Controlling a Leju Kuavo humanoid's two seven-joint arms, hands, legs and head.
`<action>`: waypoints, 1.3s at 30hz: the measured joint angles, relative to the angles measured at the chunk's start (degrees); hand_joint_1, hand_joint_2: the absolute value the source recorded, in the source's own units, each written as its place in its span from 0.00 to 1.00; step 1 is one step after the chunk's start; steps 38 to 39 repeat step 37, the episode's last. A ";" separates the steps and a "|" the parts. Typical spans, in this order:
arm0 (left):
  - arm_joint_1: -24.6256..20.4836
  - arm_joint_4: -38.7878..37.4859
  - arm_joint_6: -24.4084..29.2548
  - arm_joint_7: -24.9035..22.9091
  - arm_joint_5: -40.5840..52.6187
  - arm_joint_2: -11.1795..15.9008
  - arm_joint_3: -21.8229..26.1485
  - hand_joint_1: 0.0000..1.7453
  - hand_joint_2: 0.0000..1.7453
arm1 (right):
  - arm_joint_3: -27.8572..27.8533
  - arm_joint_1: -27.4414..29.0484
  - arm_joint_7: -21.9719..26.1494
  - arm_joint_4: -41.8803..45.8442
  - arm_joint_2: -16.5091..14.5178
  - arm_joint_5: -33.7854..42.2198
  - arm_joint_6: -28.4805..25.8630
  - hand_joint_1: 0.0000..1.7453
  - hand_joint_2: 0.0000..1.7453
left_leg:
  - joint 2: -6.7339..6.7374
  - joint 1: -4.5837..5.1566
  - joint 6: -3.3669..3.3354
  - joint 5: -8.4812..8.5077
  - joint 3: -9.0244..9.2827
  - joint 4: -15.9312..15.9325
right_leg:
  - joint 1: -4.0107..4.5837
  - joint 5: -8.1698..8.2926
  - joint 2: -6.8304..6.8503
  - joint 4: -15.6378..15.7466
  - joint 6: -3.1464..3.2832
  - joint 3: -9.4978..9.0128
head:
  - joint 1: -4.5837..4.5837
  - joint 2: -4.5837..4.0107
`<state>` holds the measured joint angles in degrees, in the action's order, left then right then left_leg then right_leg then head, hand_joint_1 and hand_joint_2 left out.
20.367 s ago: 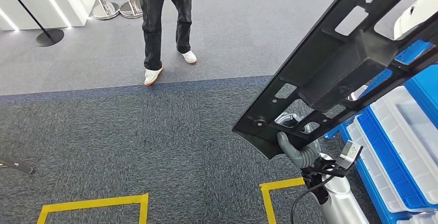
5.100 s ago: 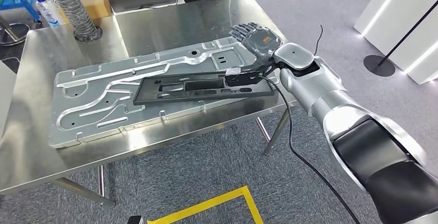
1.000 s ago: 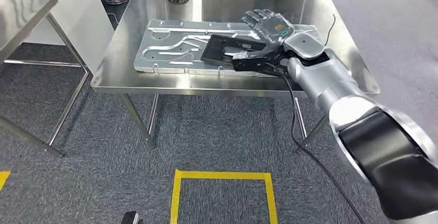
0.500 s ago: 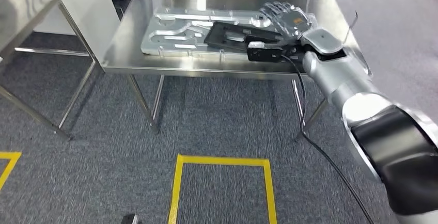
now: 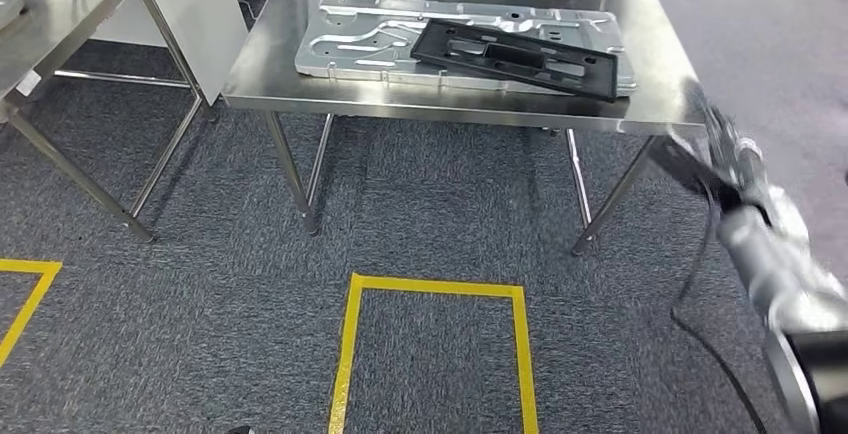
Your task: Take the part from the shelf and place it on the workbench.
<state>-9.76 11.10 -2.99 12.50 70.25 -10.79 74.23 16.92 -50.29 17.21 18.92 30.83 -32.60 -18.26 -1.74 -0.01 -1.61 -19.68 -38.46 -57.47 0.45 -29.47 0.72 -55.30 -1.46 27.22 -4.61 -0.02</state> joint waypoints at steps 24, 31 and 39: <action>-0.05 -0.08 1.85 -0.58 0.90 0.53 -0.25 0.00 0.00 | -37.04 44.25 -6.39 -6.92 -30.22 27.93 14.46 0.00 0.00 | 2.49 0.14 -0.38 -5.54 8.70 4.08 | -2.28 -1.77 -0.57 -17.69 -1.47 13.36 | 0.02 0.00; -0.09 -0.07 2.45 0.02 1.55 0.73 -0.34 0.00 0.00 | -41.89 43.82 -3.92 -7.05 -34.19 32.39 15.24 0.00 0.75 | 2.57 -0.76 2.65 -4.25 3.75 0.23 | -2.83 -0.36 -1.04 -1.65 -0.85 1.72 | -0.01 0.00; 0.33 -0.08 3.81 -1.77 2.27 0.61 -0.87 0.00 1.00 | -42.99 43.00 -4.25 -7.11 -35.23 29.29 13.90 0.00 1.00 | 2.34 -1.47 3.43 -13.30 -0.66 -11.70 | -1.76 1.58 -0.66 -1.55 2.14 3.47 | -0.01 0.00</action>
